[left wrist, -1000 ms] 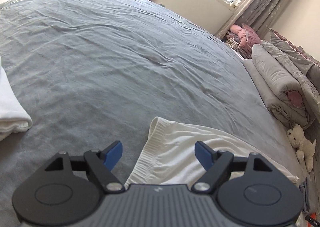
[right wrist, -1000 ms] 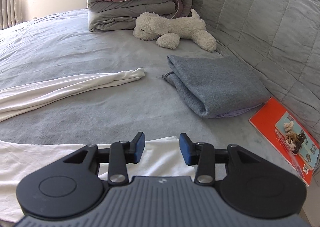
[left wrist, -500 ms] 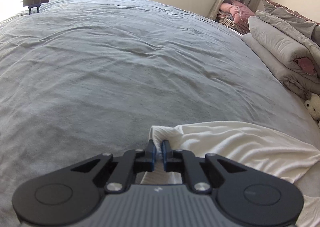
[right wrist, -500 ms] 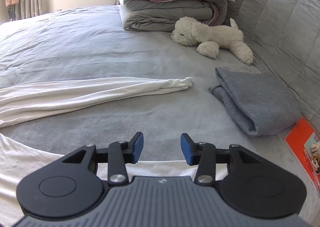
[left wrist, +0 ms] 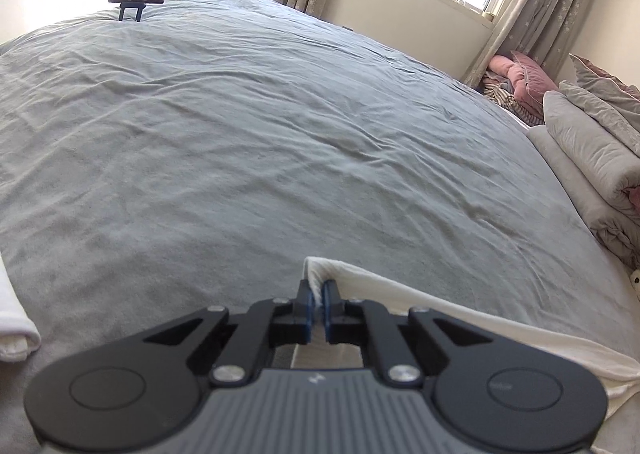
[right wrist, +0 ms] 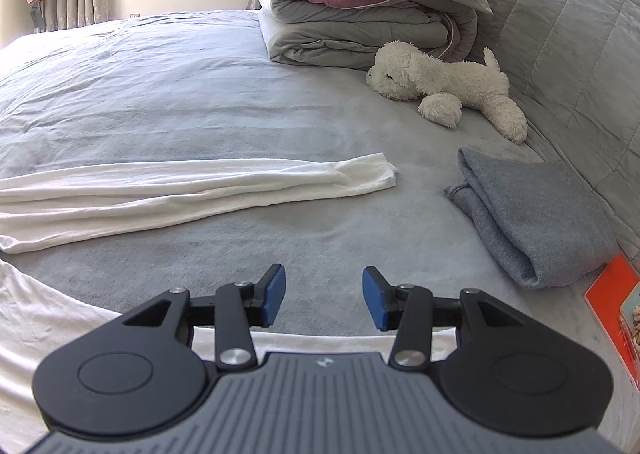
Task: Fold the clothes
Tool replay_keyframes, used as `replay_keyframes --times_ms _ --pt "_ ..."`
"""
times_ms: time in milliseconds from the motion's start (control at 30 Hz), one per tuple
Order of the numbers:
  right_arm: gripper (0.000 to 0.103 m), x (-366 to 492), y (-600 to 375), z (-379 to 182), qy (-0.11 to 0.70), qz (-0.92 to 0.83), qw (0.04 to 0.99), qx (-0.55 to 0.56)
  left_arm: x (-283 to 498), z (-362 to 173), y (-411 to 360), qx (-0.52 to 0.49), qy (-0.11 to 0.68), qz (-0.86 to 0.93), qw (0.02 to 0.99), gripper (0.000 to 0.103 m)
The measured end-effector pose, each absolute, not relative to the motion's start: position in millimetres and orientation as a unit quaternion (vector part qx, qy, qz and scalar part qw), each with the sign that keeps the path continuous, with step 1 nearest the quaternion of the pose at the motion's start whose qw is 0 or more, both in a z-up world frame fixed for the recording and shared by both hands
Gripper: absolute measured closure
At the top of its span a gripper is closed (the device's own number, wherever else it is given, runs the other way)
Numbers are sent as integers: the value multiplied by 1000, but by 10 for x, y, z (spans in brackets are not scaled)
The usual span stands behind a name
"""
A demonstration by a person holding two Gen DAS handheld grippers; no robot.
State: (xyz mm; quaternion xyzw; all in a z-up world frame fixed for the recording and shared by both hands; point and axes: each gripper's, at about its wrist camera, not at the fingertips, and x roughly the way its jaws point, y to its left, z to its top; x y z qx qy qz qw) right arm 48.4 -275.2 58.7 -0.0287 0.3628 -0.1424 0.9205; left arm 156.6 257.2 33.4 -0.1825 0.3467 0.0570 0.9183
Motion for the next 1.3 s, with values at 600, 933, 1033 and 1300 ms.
replay_keyframes --times_ms 600,933,1033,1300 --pt "56 439 -2734 616 356 -138 924 -20 1206 399 2945 -274 365 51 888 29" --pt "56 424 -2631 622 354 -126 926 -25 748 401 2765 -244 407 20 880 82" --pt "56 405 -2614 622 354 -126 926 -25 762 351 2760 -239 407 22 881 83" --pt "56 367 -2601 600 356 -130 925 -23 826 286 2494 -194 412 -9 890 83"
